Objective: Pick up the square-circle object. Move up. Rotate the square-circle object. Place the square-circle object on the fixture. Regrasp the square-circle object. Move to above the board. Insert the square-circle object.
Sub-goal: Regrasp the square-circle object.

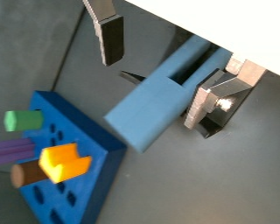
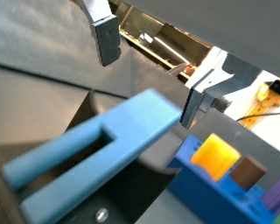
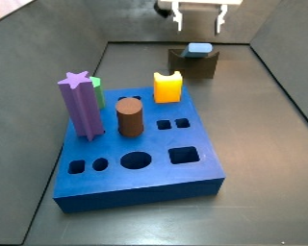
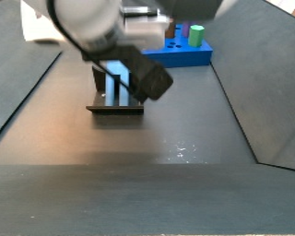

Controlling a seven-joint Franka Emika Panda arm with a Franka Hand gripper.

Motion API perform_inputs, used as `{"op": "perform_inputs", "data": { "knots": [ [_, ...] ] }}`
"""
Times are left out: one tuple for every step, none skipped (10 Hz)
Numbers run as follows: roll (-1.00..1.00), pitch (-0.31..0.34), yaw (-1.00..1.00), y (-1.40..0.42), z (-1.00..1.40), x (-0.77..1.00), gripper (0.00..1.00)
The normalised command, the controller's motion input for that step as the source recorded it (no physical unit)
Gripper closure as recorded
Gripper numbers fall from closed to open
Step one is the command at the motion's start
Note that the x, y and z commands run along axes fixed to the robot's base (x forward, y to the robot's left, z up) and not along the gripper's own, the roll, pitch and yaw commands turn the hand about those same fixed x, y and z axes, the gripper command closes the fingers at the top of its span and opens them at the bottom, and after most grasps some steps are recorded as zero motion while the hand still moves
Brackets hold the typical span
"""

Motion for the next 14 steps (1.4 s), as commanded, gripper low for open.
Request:
{"op": "perform_inputs", "data": {
  "knots": [
    [0.06,0.070,-0.02,0.01,0.63,-0.03,0.00],
    [0.06,0.073,-0.02,0.00,0.51,-0.03,0.00],
    [0.06,0.079,-0.03,0.00,0.21,-0.03,0.00],
    [-0.08,-0.021,-0.08,0.00,0.00,-1.00,0.00],
    [-0.10,-0.053,-0.09,0.00,-0.04,-1.00,0.00],
    [-0.07,-0.090,-0.09,0.00,-0.01,-1.00,0.00],
    [-0.04,-0.123,-0.06,0.00,0.00,-1.00,0.00],
    [-0.02,-0.137,-0.04,0.00,0.00,-1.00,0.00],
    [0.01,-0.153,0.00,0.00,0.00,-1.00,0.00],
    [0.02,-0.159,0.01,-0.01,0.01,-1.00,0.00],
    [0.05,-0.168,0.05,-0.02,0.01,-0.94,0.00],
    [0.06,-0.169,0.06,-0.02,0.00,-0.85,0.00],
    [0.07,-0.162,0.08,-0.02,0.01,-0.67,0.00],
    [1.00,-0.036,-0.88,-1.00,-0.79,-0.48,0.00]
  ]
}}
